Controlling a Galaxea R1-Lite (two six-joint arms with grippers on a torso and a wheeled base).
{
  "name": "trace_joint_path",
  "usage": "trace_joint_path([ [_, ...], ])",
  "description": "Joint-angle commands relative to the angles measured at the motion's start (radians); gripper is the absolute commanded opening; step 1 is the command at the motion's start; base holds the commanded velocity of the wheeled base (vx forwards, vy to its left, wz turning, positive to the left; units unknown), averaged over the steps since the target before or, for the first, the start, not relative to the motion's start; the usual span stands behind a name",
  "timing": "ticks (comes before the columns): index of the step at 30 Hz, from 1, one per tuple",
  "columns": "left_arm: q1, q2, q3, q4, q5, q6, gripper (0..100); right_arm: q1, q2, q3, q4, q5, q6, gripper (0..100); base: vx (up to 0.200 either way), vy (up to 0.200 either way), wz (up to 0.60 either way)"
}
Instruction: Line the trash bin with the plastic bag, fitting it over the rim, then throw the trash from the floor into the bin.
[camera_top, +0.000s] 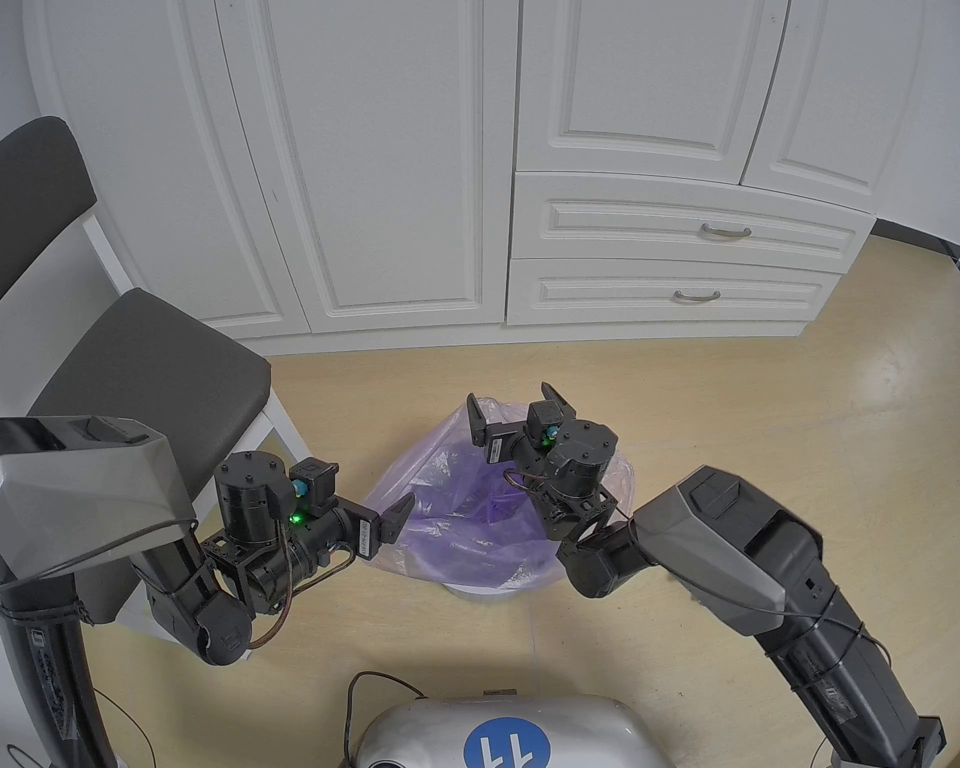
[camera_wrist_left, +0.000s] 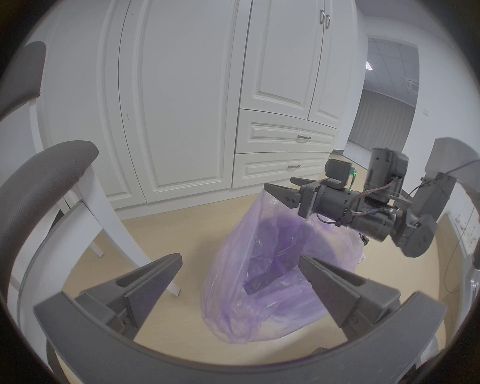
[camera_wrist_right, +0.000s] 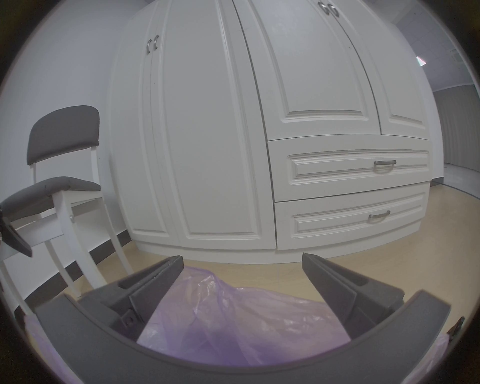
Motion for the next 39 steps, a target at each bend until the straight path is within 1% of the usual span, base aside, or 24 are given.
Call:
trace_joint_path([
  [1, -0.043, 0.055, -0.077, -0.009, 0.007, -0.034, 100, -0.025, -0.381, 0.481, 0.007, 0.166, 0.008, 100, 0.000, 0.000, 0.00],
  [3, -0.055, 0.069, -0.090, -0.009, 0.021, -0.043, 100, -0.042, -0.419, 0.506, 0.027, 0.163, 0.007, 100, 0.000, 0.000, 0.00],
  [5, -0.061, 0.072, -0.095, -0.005, 0.033, -0.052, 100, -0.057, -0.456, 0.523, 0.093, 0.162, 0.007, 100, 0.000, 0.000, 0.00],
  [6, -0.064, 0.074, -0.098, 0.007, 0.036, -0.054, 100, -0.081, -0.505, 0.541, 0.194, 0.163, 0.007, 100, 0.000, 0.000, 0.00],
  [7, -0.066, 0.074, -0.098, 0.010, 0.036, -0.054, 100, -0.084, -0.510, 0.543, 0.208, 0.163, 0.008, 100, 0.000, 0.000, 0.00],
  [8, -0.066, 0.074, -0.113, 0.044, 0.036, -0.055, 100, -0.120, -0.557, 0.564, 0.357, 0.163, 0.004, 100, 0.000, 0.000, 0.00],
  [10, -0.073, 0.077, -0.138, 0.095, 0.038, -0.060, 100, -0.158, -0.579, 0.550, 0.467, 0.169, 0.008, 100, 0.000, 0.000, 0.00],
  [13, -0.106, 0.078, -0.173, 0.152, 0.064, -0.105, 100, -0.212, -0.582, 0.540, 0.516, 0.183, 0.007, 100, 0.000, 0.000, 0.00],
  [15, -0.113, 0.081, -0.208, 0.188, 0.085, -0.108, 100, -0.233, -0.579, 0.541, 0.535, 0.198, 0.005, 100, 0.000, 0.000, 0.00],
  [16, -0.112, 0.086, -0.262, 0.247, 0.105, -0.108, 100, -0.246, -0.576, 0.541, 0.565, 0.225, 0.004, 100, 0.000, 0.000, 0.00],
  [18, -0.103, 0.094, -0.354, 0.365, 0.114, -0.108, 100, -0.253, -0.572, 0.540, 0.621, 0.261, 0.004, 100, 0.000, 0.000, 0.00],
  [19, -0.096, 0.097, -0.383, 0.406, 0.116, -0.108, 100, -0.255, -0.568, 0.540, 0.633, 0.269, 0.004, 100, 0.000, 0.000, 0.00],
  [22, -0.086, 0.114, -0.534, 0.613, 0.139, -0.114, 100, -0.259, -0.531, 0.526, 0.657, 0.286, 0.004, 100, 0.000, 0.000, 0.00],
  [24, -0.083, 0.130, -0.609, 0.687, 0.168, -0.112, 100, -0.261, -0.502, 0.518, 0.657, 0.287, 0.002, 100, 0.000, 0.000, 0.00],
  [25, -0.081, 0.132, -0.615, 0.693, 0.170, -0.112, 100, -0.261, -0.500, 0.518, 0.657, 0.287, 0.002, 100, 0.000, 0.000, 0.00],
  [26, -0.075, 0.153, -0.682, 0.744, 0.189, -0.108, 100, -0.269, -0.480, 0.517, 0.662, 0.291, 0.002, 100, 0.000, 0.000, 0.00],
  [28, -0.070, 0.173, -0.744, 0.805, 0.206, -0.108, 100, -0.275, -0.464, 0.510, 0.670, 0.301, -0.001, 100, 0.000, 0.000, 0.00],
  [30, -0.070, 0.173, -0.744, 0.805, 0.206, -0.108, 100, -0.275, -0.464, 0.510, 0.670, 0.301, -0.001, 100, 0.000, 0.000, 0.00],
  [31, -0.066, 0.176, -0.779, 0.877, 0.222, -0.108, 100, -0.278, -0.460, 0.510, 0.690, 0.320, -0.001, 100, 0.000, 0.000, 0.00],
  [32, -0.061, 0.178, -0.790, 0.900, 0.222, -0.106, 100, -0.281, -0.468, 0.513, 0.710, 0.346, 0.001, 100, 0.000, 0.000, 0.00],
  [33, -0.061, 0.179, -0.791, 0.902, 0.222, -0.106, 100, -0.281, -0.470, 0.515, 0.713, 0.352, 0.001, 100, 0.000, 0.000, 0.00],
  [34, -0.058, 0.190, -0.807, 0.903, 0.223, -0.106, 100, -0.275, -0.477, 0.524, 0.717, 0.380, 0.002, 100, 0.000, 0.000, 0.00],
  [37, -0.052, 0.201, -0.827, 0.911, 0.223, -0.106, 100, -0.267, -0.473, 0.532, 0.717, 0.407, 0.007, 100, 0.000, 0.000, 0.00],
  [39, -0.046, 0.227, -0.867, 0.911, 0.225, -0.109, 100, -0.265, -0.439, 0.524, 0.713, 0.438, 0.013, 100, 0.000, 0.000, 0.00],
])
